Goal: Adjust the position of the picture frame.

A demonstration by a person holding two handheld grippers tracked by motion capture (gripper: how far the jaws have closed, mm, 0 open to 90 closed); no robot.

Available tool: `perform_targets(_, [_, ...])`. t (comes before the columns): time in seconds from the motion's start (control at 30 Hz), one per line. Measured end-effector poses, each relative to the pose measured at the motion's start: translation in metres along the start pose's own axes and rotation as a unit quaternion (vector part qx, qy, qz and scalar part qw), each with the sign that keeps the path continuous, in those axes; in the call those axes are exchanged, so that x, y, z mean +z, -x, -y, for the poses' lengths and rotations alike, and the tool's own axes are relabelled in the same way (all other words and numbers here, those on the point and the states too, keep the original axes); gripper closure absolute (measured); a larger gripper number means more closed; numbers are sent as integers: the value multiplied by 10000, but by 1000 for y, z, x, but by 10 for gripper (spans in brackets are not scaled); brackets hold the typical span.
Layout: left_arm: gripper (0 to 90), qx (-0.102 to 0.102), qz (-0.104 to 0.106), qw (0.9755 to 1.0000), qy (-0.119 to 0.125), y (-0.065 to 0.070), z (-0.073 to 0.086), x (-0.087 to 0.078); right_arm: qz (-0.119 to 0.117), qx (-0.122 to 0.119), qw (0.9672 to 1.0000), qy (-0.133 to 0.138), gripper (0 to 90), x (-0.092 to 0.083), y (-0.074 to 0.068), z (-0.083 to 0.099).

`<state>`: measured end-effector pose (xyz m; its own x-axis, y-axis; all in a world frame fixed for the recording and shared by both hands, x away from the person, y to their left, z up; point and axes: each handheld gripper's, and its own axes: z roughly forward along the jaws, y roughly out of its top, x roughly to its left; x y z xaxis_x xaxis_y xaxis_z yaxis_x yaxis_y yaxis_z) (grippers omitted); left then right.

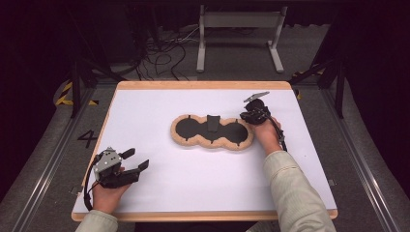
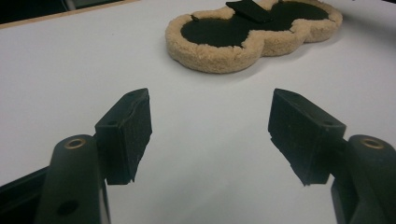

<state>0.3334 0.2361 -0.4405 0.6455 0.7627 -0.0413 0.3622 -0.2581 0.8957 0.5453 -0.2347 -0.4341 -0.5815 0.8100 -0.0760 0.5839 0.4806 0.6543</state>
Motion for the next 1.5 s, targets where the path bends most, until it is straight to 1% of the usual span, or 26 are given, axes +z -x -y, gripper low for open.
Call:
perform_targets(0.07, [311,-7,4,10000,-9,-1,0,1,-127,29,9999,-110,900,2,2,2])
perform_targets(0.13, [306,-50,19,10000,-12,-2,0,3,-215,28,9996,-187,900,2,1,3])
perform_targets(0.27, [286,-100,28,9999,-1,-2,-2,5,-282,63,9992,-273,900,1,0,3])
perform_targets(0.3, [283,-76,41,10000,-5,-1,-3,5,-418,58,9985,-346,900,-1,0,4])
perform_targets(0.33, [283,-76,41,10000,-5,-1,-3,5,-418,58,9985,-346,900,-1,0,4])
perform_targets(0.43, [283,-74,46,10000,-28,-2,-4,7,-587,-103,9969,-515,900,-6,-4,6])
perform_targets(0.47, [282,-116,59,9999,-30,-2,-5,8,-698,-204,9953,-642,900,-10,-11,9])
perform_targets(0.5, [282,-146,68,9999,-17,-2,-5,9,-698,-204,9953,-642,900,-10,-11,9])
perform_targets(0.53, [282,-173,90,9998,-11,-3,-5,9,-744,-283,9943,-708,900,-13,-15,10])
perform_targets(0.6, [287,-194,92,9998,-10,-3,-6,10,-753,-544,9929,-750,900,-18,-25,14])
perform_targets(0.63, [289,-214,97,9997,-3,-3,-6,11,-778,-617,9919,-790,900,-20,-30,15])
perform_targets(0.67, [296,-248,32,9997,-16,-2,-8,11,-832,-803,9900,-809,900,-24,-38,19])
perform_targets(0.7, [296,-248,32,9997,-16,-2,-8,11,-832,-803,9900,-809,900,-24,-38,19])
perform_targets(0.77, [299,-445,39,9990,-50,-3,-9,11,-908,-884,9882,-857,900,-27,-46,22])
perform_targets(0.87, [317,-920,45,9957,25,-9,-10,11,-1022,-1171,9835,-925,900,-32,-60,25])
perform_targets(0.97, [359,-1092,-14,9940,-47,-14,-10,13,-1176,-1384,9792,-909,900,-36,-73,29])
perform_targets(1.03, [389,-1090,-26,9940,-127,-16,-9,15,-1221,-1425,9777,-945,900,-39,-82,30])
perform_targets(1.1, [425,-1079,-8,9939,-228,-18,-10,17,-1309,-1516,9746,-997,900,-41,-92,31])
perform_targets(1.13, [448,-1109,14,9935,-267,-17,-10,18,-1394,-1601,9719,-1023,900,-42,-99,31])
perform_targets(1.17, [462,-1086,-15,9936,-317,-17,-11,19,-1444,-1658,9700,-1037,900,-42,-103,32])
perform_targets(1.23, [483,-1023,-123,9938,-414,-16,-13,22,-1574,-1843,9644,-1059,900,-44,-119,32])
perform_targets(1.27, [504,-1027,-282,9931,-496,-16,-14,23,-1610,-1930,9621,-1056,900,-45,-125,32])
perform_targets(1.3, [535,-1081,-368,9919,-561,-16,-15,25,-1653,-2022,9595,-1057,900,-46,-135,33])
perform_targets(1.37, [582,-1133,-366,9907,-657,-17,-19,29,-1772,-2155,9554,-966,900,-47,-151,35])
perform_targets(1.43, [617,-1106,-378,9905,-731,-16,-23,34,-1904,-2199,9525,-905,900,-47,-163,36])
perform_targets(1.5, [652,-1105,-310,9902,-793,-17,-27,40,-1930,-2329,9495,-837,900,-48,-174,36])
